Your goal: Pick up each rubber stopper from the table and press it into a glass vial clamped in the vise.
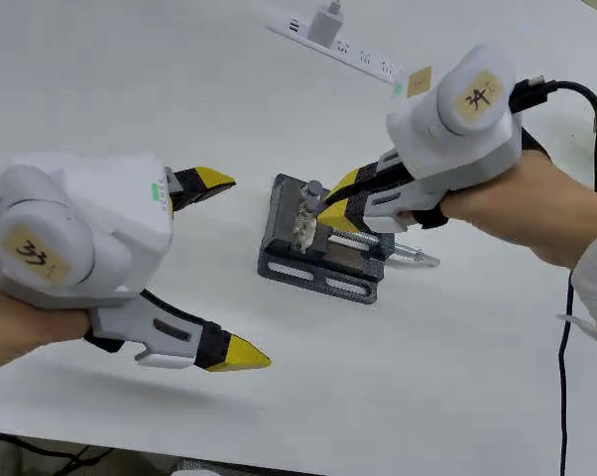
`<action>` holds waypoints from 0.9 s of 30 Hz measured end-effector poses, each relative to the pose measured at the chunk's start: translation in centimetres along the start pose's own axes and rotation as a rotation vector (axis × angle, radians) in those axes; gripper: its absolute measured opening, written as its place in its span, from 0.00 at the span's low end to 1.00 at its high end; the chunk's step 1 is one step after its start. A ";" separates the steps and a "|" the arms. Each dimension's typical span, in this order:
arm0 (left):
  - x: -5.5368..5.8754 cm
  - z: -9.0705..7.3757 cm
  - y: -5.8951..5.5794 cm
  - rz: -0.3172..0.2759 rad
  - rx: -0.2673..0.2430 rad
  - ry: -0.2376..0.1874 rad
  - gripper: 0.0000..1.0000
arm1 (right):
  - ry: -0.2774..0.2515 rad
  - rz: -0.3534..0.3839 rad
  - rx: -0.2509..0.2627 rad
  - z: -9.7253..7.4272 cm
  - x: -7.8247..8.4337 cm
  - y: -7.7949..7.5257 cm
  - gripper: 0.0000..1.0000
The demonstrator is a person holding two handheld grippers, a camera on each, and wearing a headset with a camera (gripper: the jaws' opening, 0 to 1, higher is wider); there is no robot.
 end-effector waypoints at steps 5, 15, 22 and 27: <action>0.2 -0.1 0.3 -0.011 -0.004 -0.005 0.99 | 0.047 -0.022 -0.001 0.9 0.5 -0.5 0.06; 0.3 -0.1 0.7 -0.021 -0.006 -0.019 0.99 | 0.085 -0.044 -0.009 1.3 0.9 -1.0 0.06; 0.4 0.0 0.7 -0.029 -0.004 -0.024 0.99 | 0.093 -0.052 -0.017 1.3 0.8 -1.1 0.05; 0.4 0.0 0.6 -0.030 -0.003 -0.028 0.99 | 0.094 -0.053 -0.020 1.2 0.7 -0.8 0.05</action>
Point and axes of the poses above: the centre of the closed fingertips' face, and the gripper's own axes: z roughly forward along the fingers, y roughly to its left, x roughly out of its underside, the point moved 6 cm from there along -z, roughly backward along the fingers, and after that the axes turned 8 degrees about -y, right-handed, at the moved point
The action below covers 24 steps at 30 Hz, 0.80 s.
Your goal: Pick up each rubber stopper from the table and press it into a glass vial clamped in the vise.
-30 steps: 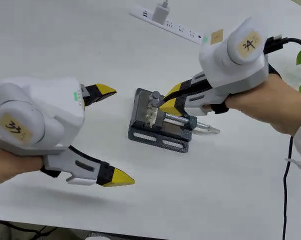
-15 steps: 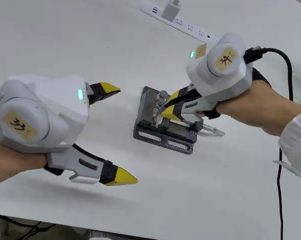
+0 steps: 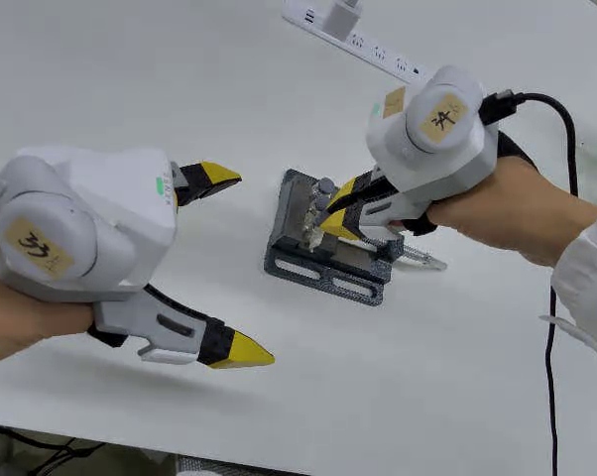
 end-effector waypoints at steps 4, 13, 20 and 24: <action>0.1 0.0 0.0 0.000 0.002 0.002 0.99 | 0.006 -0.001 0.000 -0.1 0.1 0.1 0.05; 0.1 0.0 0.0 0.000 -0.001 -0.003 0.99 | 0.008 -0.004 -0.003 0.1 0.2 -0.1 0.05; 0.0 0.0 0.0 -0.002 0.000 -0.007 0.99 | 0.006 -0.002 -0.004 0.0 0.1 -0.2 0.05; 0.0 0.0 0.1 -0.004 -0.001 -0.008 0.99 | 0.007 0.003 -0.006 0.1 0.1 -0.2 0.05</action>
Point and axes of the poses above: the centre of the closed fingertips' face, and the gripper's own axes: z roughly forward along the fingers, y roughly to its left, x roughly out of its underside, the point moved 6 cm from there along -z, roughly backward along the fingers, and after that the axes turned 8 degrees about -y, right-handed, at the moved point
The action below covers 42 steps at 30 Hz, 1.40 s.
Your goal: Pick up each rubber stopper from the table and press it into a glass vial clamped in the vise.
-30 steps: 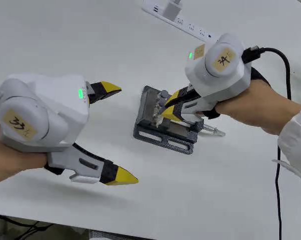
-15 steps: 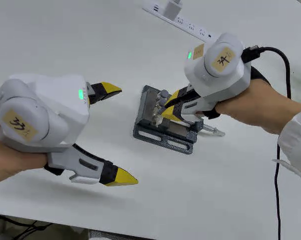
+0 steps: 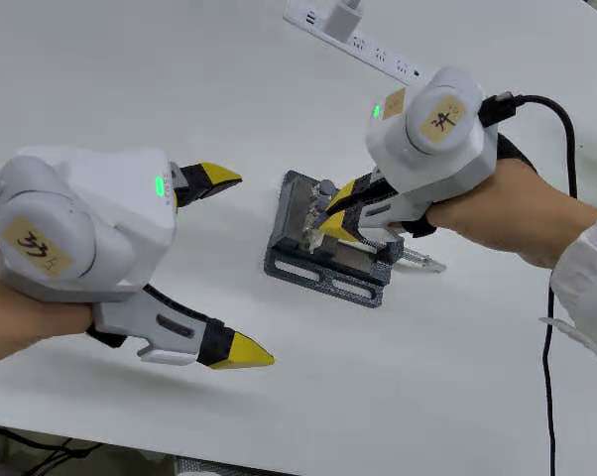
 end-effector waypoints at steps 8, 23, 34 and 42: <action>0.1 -0.1 0.1 -0.002 -0.001 0.000 0.99 | 0.032 -0.038 -0.003 0.2 -0.2 0.2 0.05; 0.0 0.3 0.3 -0.006 0.000 -0.008 0.99 | 0.127 -0.135 0.020 0.7 -0.8 0.5 0.04; -0.5 0.5 0.1 0.000 0.008 -0.008 0.99 | 0.111 -0.150 0.014 0.4 -0.6 0.5 0.07; -0.4 0.2 0.1 -0.003 0.003 -0.005 0.98 | 0.075 -0.115 0.016 0.4 -0.4 0.6 0.09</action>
Point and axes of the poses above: the centre of the closed fingertips' face, and the gripper's own axes: z roughly forward along the fingers, y roughly to its left, x roughly out of its underside, the point moved 6 cm from there along -z, roughly backward along the fingers, and after that the axes turned 8 degrees about -y, right-handed, at the moved point
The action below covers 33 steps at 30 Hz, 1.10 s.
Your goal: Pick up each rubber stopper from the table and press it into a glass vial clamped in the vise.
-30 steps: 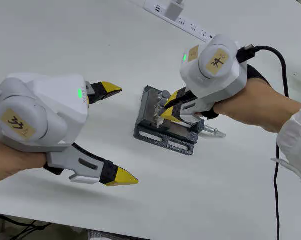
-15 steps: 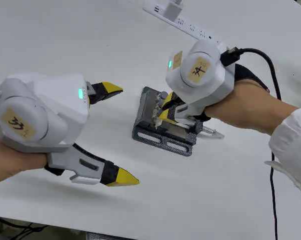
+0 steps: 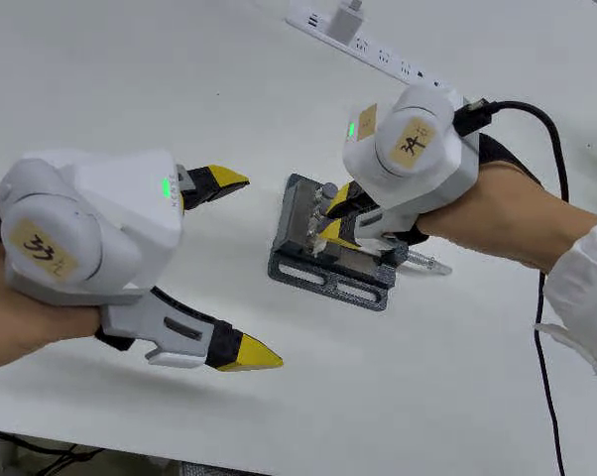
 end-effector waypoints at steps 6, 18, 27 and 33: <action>0.0 0.0 -0.1 0.000 -0.001 -0.001 0.98 | -0.033 0.019 0.007 -1.0 -0.2 0.1 0.09; 0.1 0.0 -0.1 -0.001 0.003 0.002 0.98 | -0.101 0.095 0.013 -1.7 0.2 -0.2 0.00; 0.2 0.0 -0.1 -0.008 0.007 0.005 0.97 | -0.107 0.102 -0.005 -0.7 0.1 -0.4 0.00; 0.2 -0.1 0.1 -0.009 0.002 0.001 0.97 | -0.096 0.101 -0.008 -0.5 0.3 -0.2 0.00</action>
Point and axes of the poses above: the centre of the closed fingertips' face, and the gripper's own axes: z roughly forward along the fingers, y roughly to its left, x roughly out of its underside, the point moved 6 cm from there along -z, roughly backward along the fingers, and after that the axes turned 8 degrees about -y, right-handed, at the moved point
